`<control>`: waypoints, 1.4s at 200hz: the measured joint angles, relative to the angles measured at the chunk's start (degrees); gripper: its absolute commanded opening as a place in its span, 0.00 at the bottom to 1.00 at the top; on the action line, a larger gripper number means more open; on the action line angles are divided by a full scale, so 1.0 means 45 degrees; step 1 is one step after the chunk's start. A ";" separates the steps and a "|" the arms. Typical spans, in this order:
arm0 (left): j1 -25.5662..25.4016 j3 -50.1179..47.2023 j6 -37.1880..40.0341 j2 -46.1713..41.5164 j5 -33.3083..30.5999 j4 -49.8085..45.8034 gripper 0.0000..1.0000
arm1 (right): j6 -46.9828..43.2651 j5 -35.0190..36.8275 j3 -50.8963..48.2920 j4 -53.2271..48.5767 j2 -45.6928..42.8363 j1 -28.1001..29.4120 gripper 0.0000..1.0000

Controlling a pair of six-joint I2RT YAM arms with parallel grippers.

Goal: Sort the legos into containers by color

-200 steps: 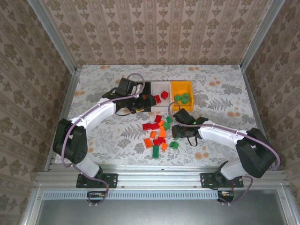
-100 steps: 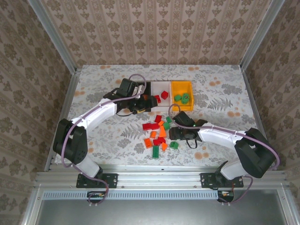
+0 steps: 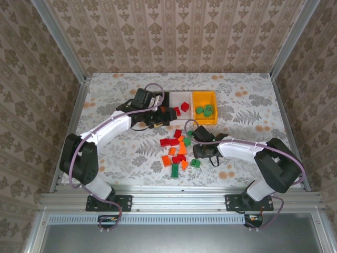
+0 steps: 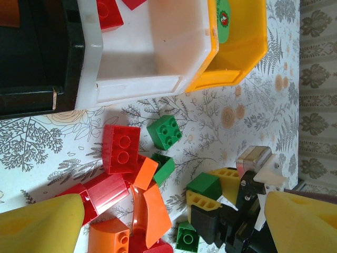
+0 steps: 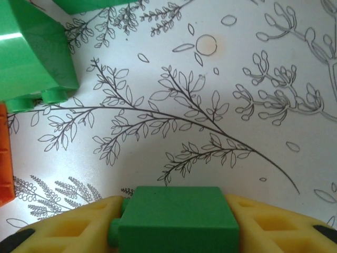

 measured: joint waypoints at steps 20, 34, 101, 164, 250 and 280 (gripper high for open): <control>0.0000 0.0000 0.0044 0.0000 -0.0049 -0.0005 0.90 | 0.0034 0.0136 0.0049 0.0049 -0.0010 0.0000 0.38; 0.0000 0.0000 0.0102 0.0000 -0.0092 -0.0010 0.90 | 0.0044 0.0364 0.0063 0.0029 -0.0131 -0.0005 0.38; 0.0461 0.0000 0.0189 -0.0019 -0.0185 -0.0083 0.91 | -0.1156 0.0884 0.5197 -0.0384 0.0860 -0.2657 0.39; 0.1243 -0.0005 0.0189 -0.0296 -0.0185 0.0049 0.92 | -0.2113 0.0879 0.9816 -0.1185 0.5736 -0.3725 0.41; 0.1209 -0.0063 0.0175 -0.0296 0.0131 0.0403 0.92 | -0.2375 0.0690 1.0870 -0.1695 0.6125 -0.4163 0.61; 0.1209 -0.0078 0.0170 -0.0296 0.0257 0.0471 0.92 | -0.2380 0.0636 1.0244 -0.1627 0.5615 -0.4080 0.58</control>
